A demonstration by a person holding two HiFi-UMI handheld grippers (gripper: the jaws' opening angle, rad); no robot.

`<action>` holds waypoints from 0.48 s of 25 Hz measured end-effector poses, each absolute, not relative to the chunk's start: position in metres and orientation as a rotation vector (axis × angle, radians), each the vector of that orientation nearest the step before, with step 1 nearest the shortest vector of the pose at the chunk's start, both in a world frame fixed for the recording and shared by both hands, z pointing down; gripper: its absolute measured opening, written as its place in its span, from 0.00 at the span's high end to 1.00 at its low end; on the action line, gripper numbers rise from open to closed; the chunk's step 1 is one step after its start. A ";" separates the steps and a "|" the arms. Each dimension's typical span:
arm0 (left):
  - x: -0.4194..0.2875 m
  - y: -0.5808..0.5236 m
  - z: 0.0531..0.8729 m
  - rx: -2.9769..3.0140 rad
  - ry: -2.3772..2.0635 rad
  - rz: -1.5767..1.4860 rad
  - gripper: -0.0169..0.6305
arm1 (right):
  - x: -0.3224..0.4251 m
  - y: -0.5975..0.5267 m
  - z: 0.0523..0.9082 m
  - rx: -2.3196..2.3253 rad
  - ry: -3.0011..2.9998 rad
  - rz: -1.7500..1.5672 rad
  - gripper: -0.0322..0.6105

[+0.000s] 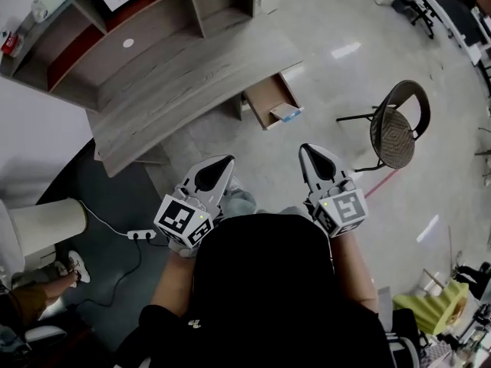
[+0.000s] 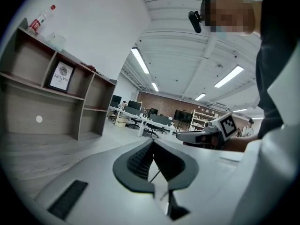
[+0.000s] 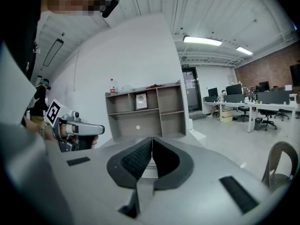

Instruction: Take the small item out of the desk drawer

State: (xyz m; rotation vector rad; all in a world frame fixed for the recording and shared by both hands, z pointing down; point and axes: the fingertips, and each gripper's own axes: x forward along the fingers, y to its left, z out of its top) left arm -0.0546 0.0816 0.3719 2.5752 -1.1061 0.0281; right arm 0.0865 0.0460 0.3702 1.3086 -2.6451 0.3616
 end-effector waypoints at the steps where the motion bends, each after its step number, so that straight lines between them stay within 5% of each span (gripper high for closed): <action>1: -0.064 0.072 0.372 2.579 -1.096 0.036 0.96 | 0.079 0.036 0.375 1.314 -2.635 0.355 0.95; 12: -0.109 0.021 0.391 2.539 -1.021 0.087 0.96 | 0.060 -0.025 0.433 1.374 -2.448 0.408 0.95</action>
